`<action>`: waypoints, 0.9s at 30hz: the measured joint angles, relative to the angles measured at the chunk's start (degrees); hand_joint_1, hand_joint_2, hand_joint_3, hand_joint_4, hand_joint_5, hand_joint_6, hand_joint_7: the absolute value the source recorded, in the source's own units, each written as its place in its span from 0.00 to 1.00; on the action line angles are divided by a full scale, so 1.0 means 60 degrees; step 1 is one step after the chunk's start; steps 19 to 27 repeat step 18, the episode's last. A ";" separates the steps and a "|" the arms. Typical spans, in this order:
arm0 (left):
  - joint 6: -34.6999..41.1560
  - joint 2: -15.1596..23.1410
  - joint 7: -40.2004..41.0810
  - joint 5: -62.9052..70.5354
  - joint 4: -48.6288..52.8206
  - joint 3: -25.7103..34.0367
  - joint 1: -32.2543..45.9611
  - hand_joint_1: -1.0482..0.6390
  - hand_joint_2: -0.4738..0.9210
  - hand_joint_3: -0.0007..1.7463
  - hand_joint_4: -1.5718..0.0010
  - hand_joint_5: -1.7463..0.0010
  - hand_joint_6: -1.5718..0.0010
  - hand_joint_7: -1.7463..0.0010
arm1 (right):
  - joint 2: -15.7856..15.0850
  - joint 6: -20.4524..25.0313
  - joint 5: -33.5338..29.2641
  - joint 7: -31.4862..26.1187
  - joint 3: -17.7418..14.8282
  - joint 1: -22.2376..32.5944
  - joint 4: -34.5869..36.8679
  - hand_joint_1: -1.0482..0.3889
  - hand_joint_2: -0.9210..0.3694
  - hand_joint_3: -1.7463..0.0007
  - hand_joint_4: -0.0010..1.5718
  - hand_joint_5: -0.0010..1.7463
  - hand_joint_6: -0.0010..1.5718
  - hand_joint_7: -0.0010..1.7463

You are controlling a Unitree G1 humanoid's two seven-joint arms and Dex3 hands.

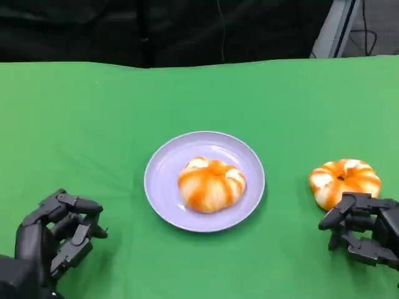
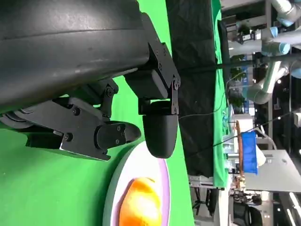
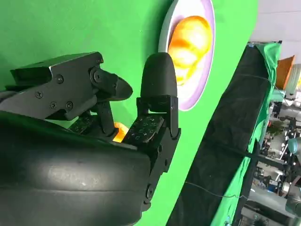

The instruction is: Grasp the bread from the table and place it into the plate.

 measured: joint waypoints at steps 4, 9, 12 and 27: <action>0.0001 0.0000 -0.0001 0.0031 -0.0016 -0.0004 0.0004 0.59 1.00 0.27 0.47 0.14 0.47 0.30 | 0.0000 0.0000 -0.0003 -0.0017 0.0000 -0.0002 0.0000 0.80 0.09 0.61 0.57 0.78 0.60 0.56; 0.0001 0.0000 -0.0003 0.0053 -0.0019 -0.0005 0.0011 0.59 1.00 0.27 0.47 0.14 0.47 0.30 | 0.0000 0.0000 -0.0007 -0.0026 0.0000 -0.0002 0.0000 0.80 0.09 0.62 0.57 0.79 0.60 0.56; 0.0001 0.0000 -0.0008 0.0056 -0.0037 -0.0007 0.0029 0.58 1.00 0.27 0.47 0.14 0.47 0.29 | 0.0000 0.0000 0.0033 0.0034 -0.0012 -0.0002 0.0000 0.80 0.09 0.62 0.57 0.79 0.60 0.56; 0.0004 -0.0001 -0.0079 0.0044 -0.0049 -0.0008 0.0034 0.59 1.00 0.27 0.47 0.14 0.47 0.30 | -0.0001 0.0035 0.0171 0.0206 -0.0041 -0.0009 0.0004 0.81 0.08 0.62 0.56 0.79 0.60 0.56</action>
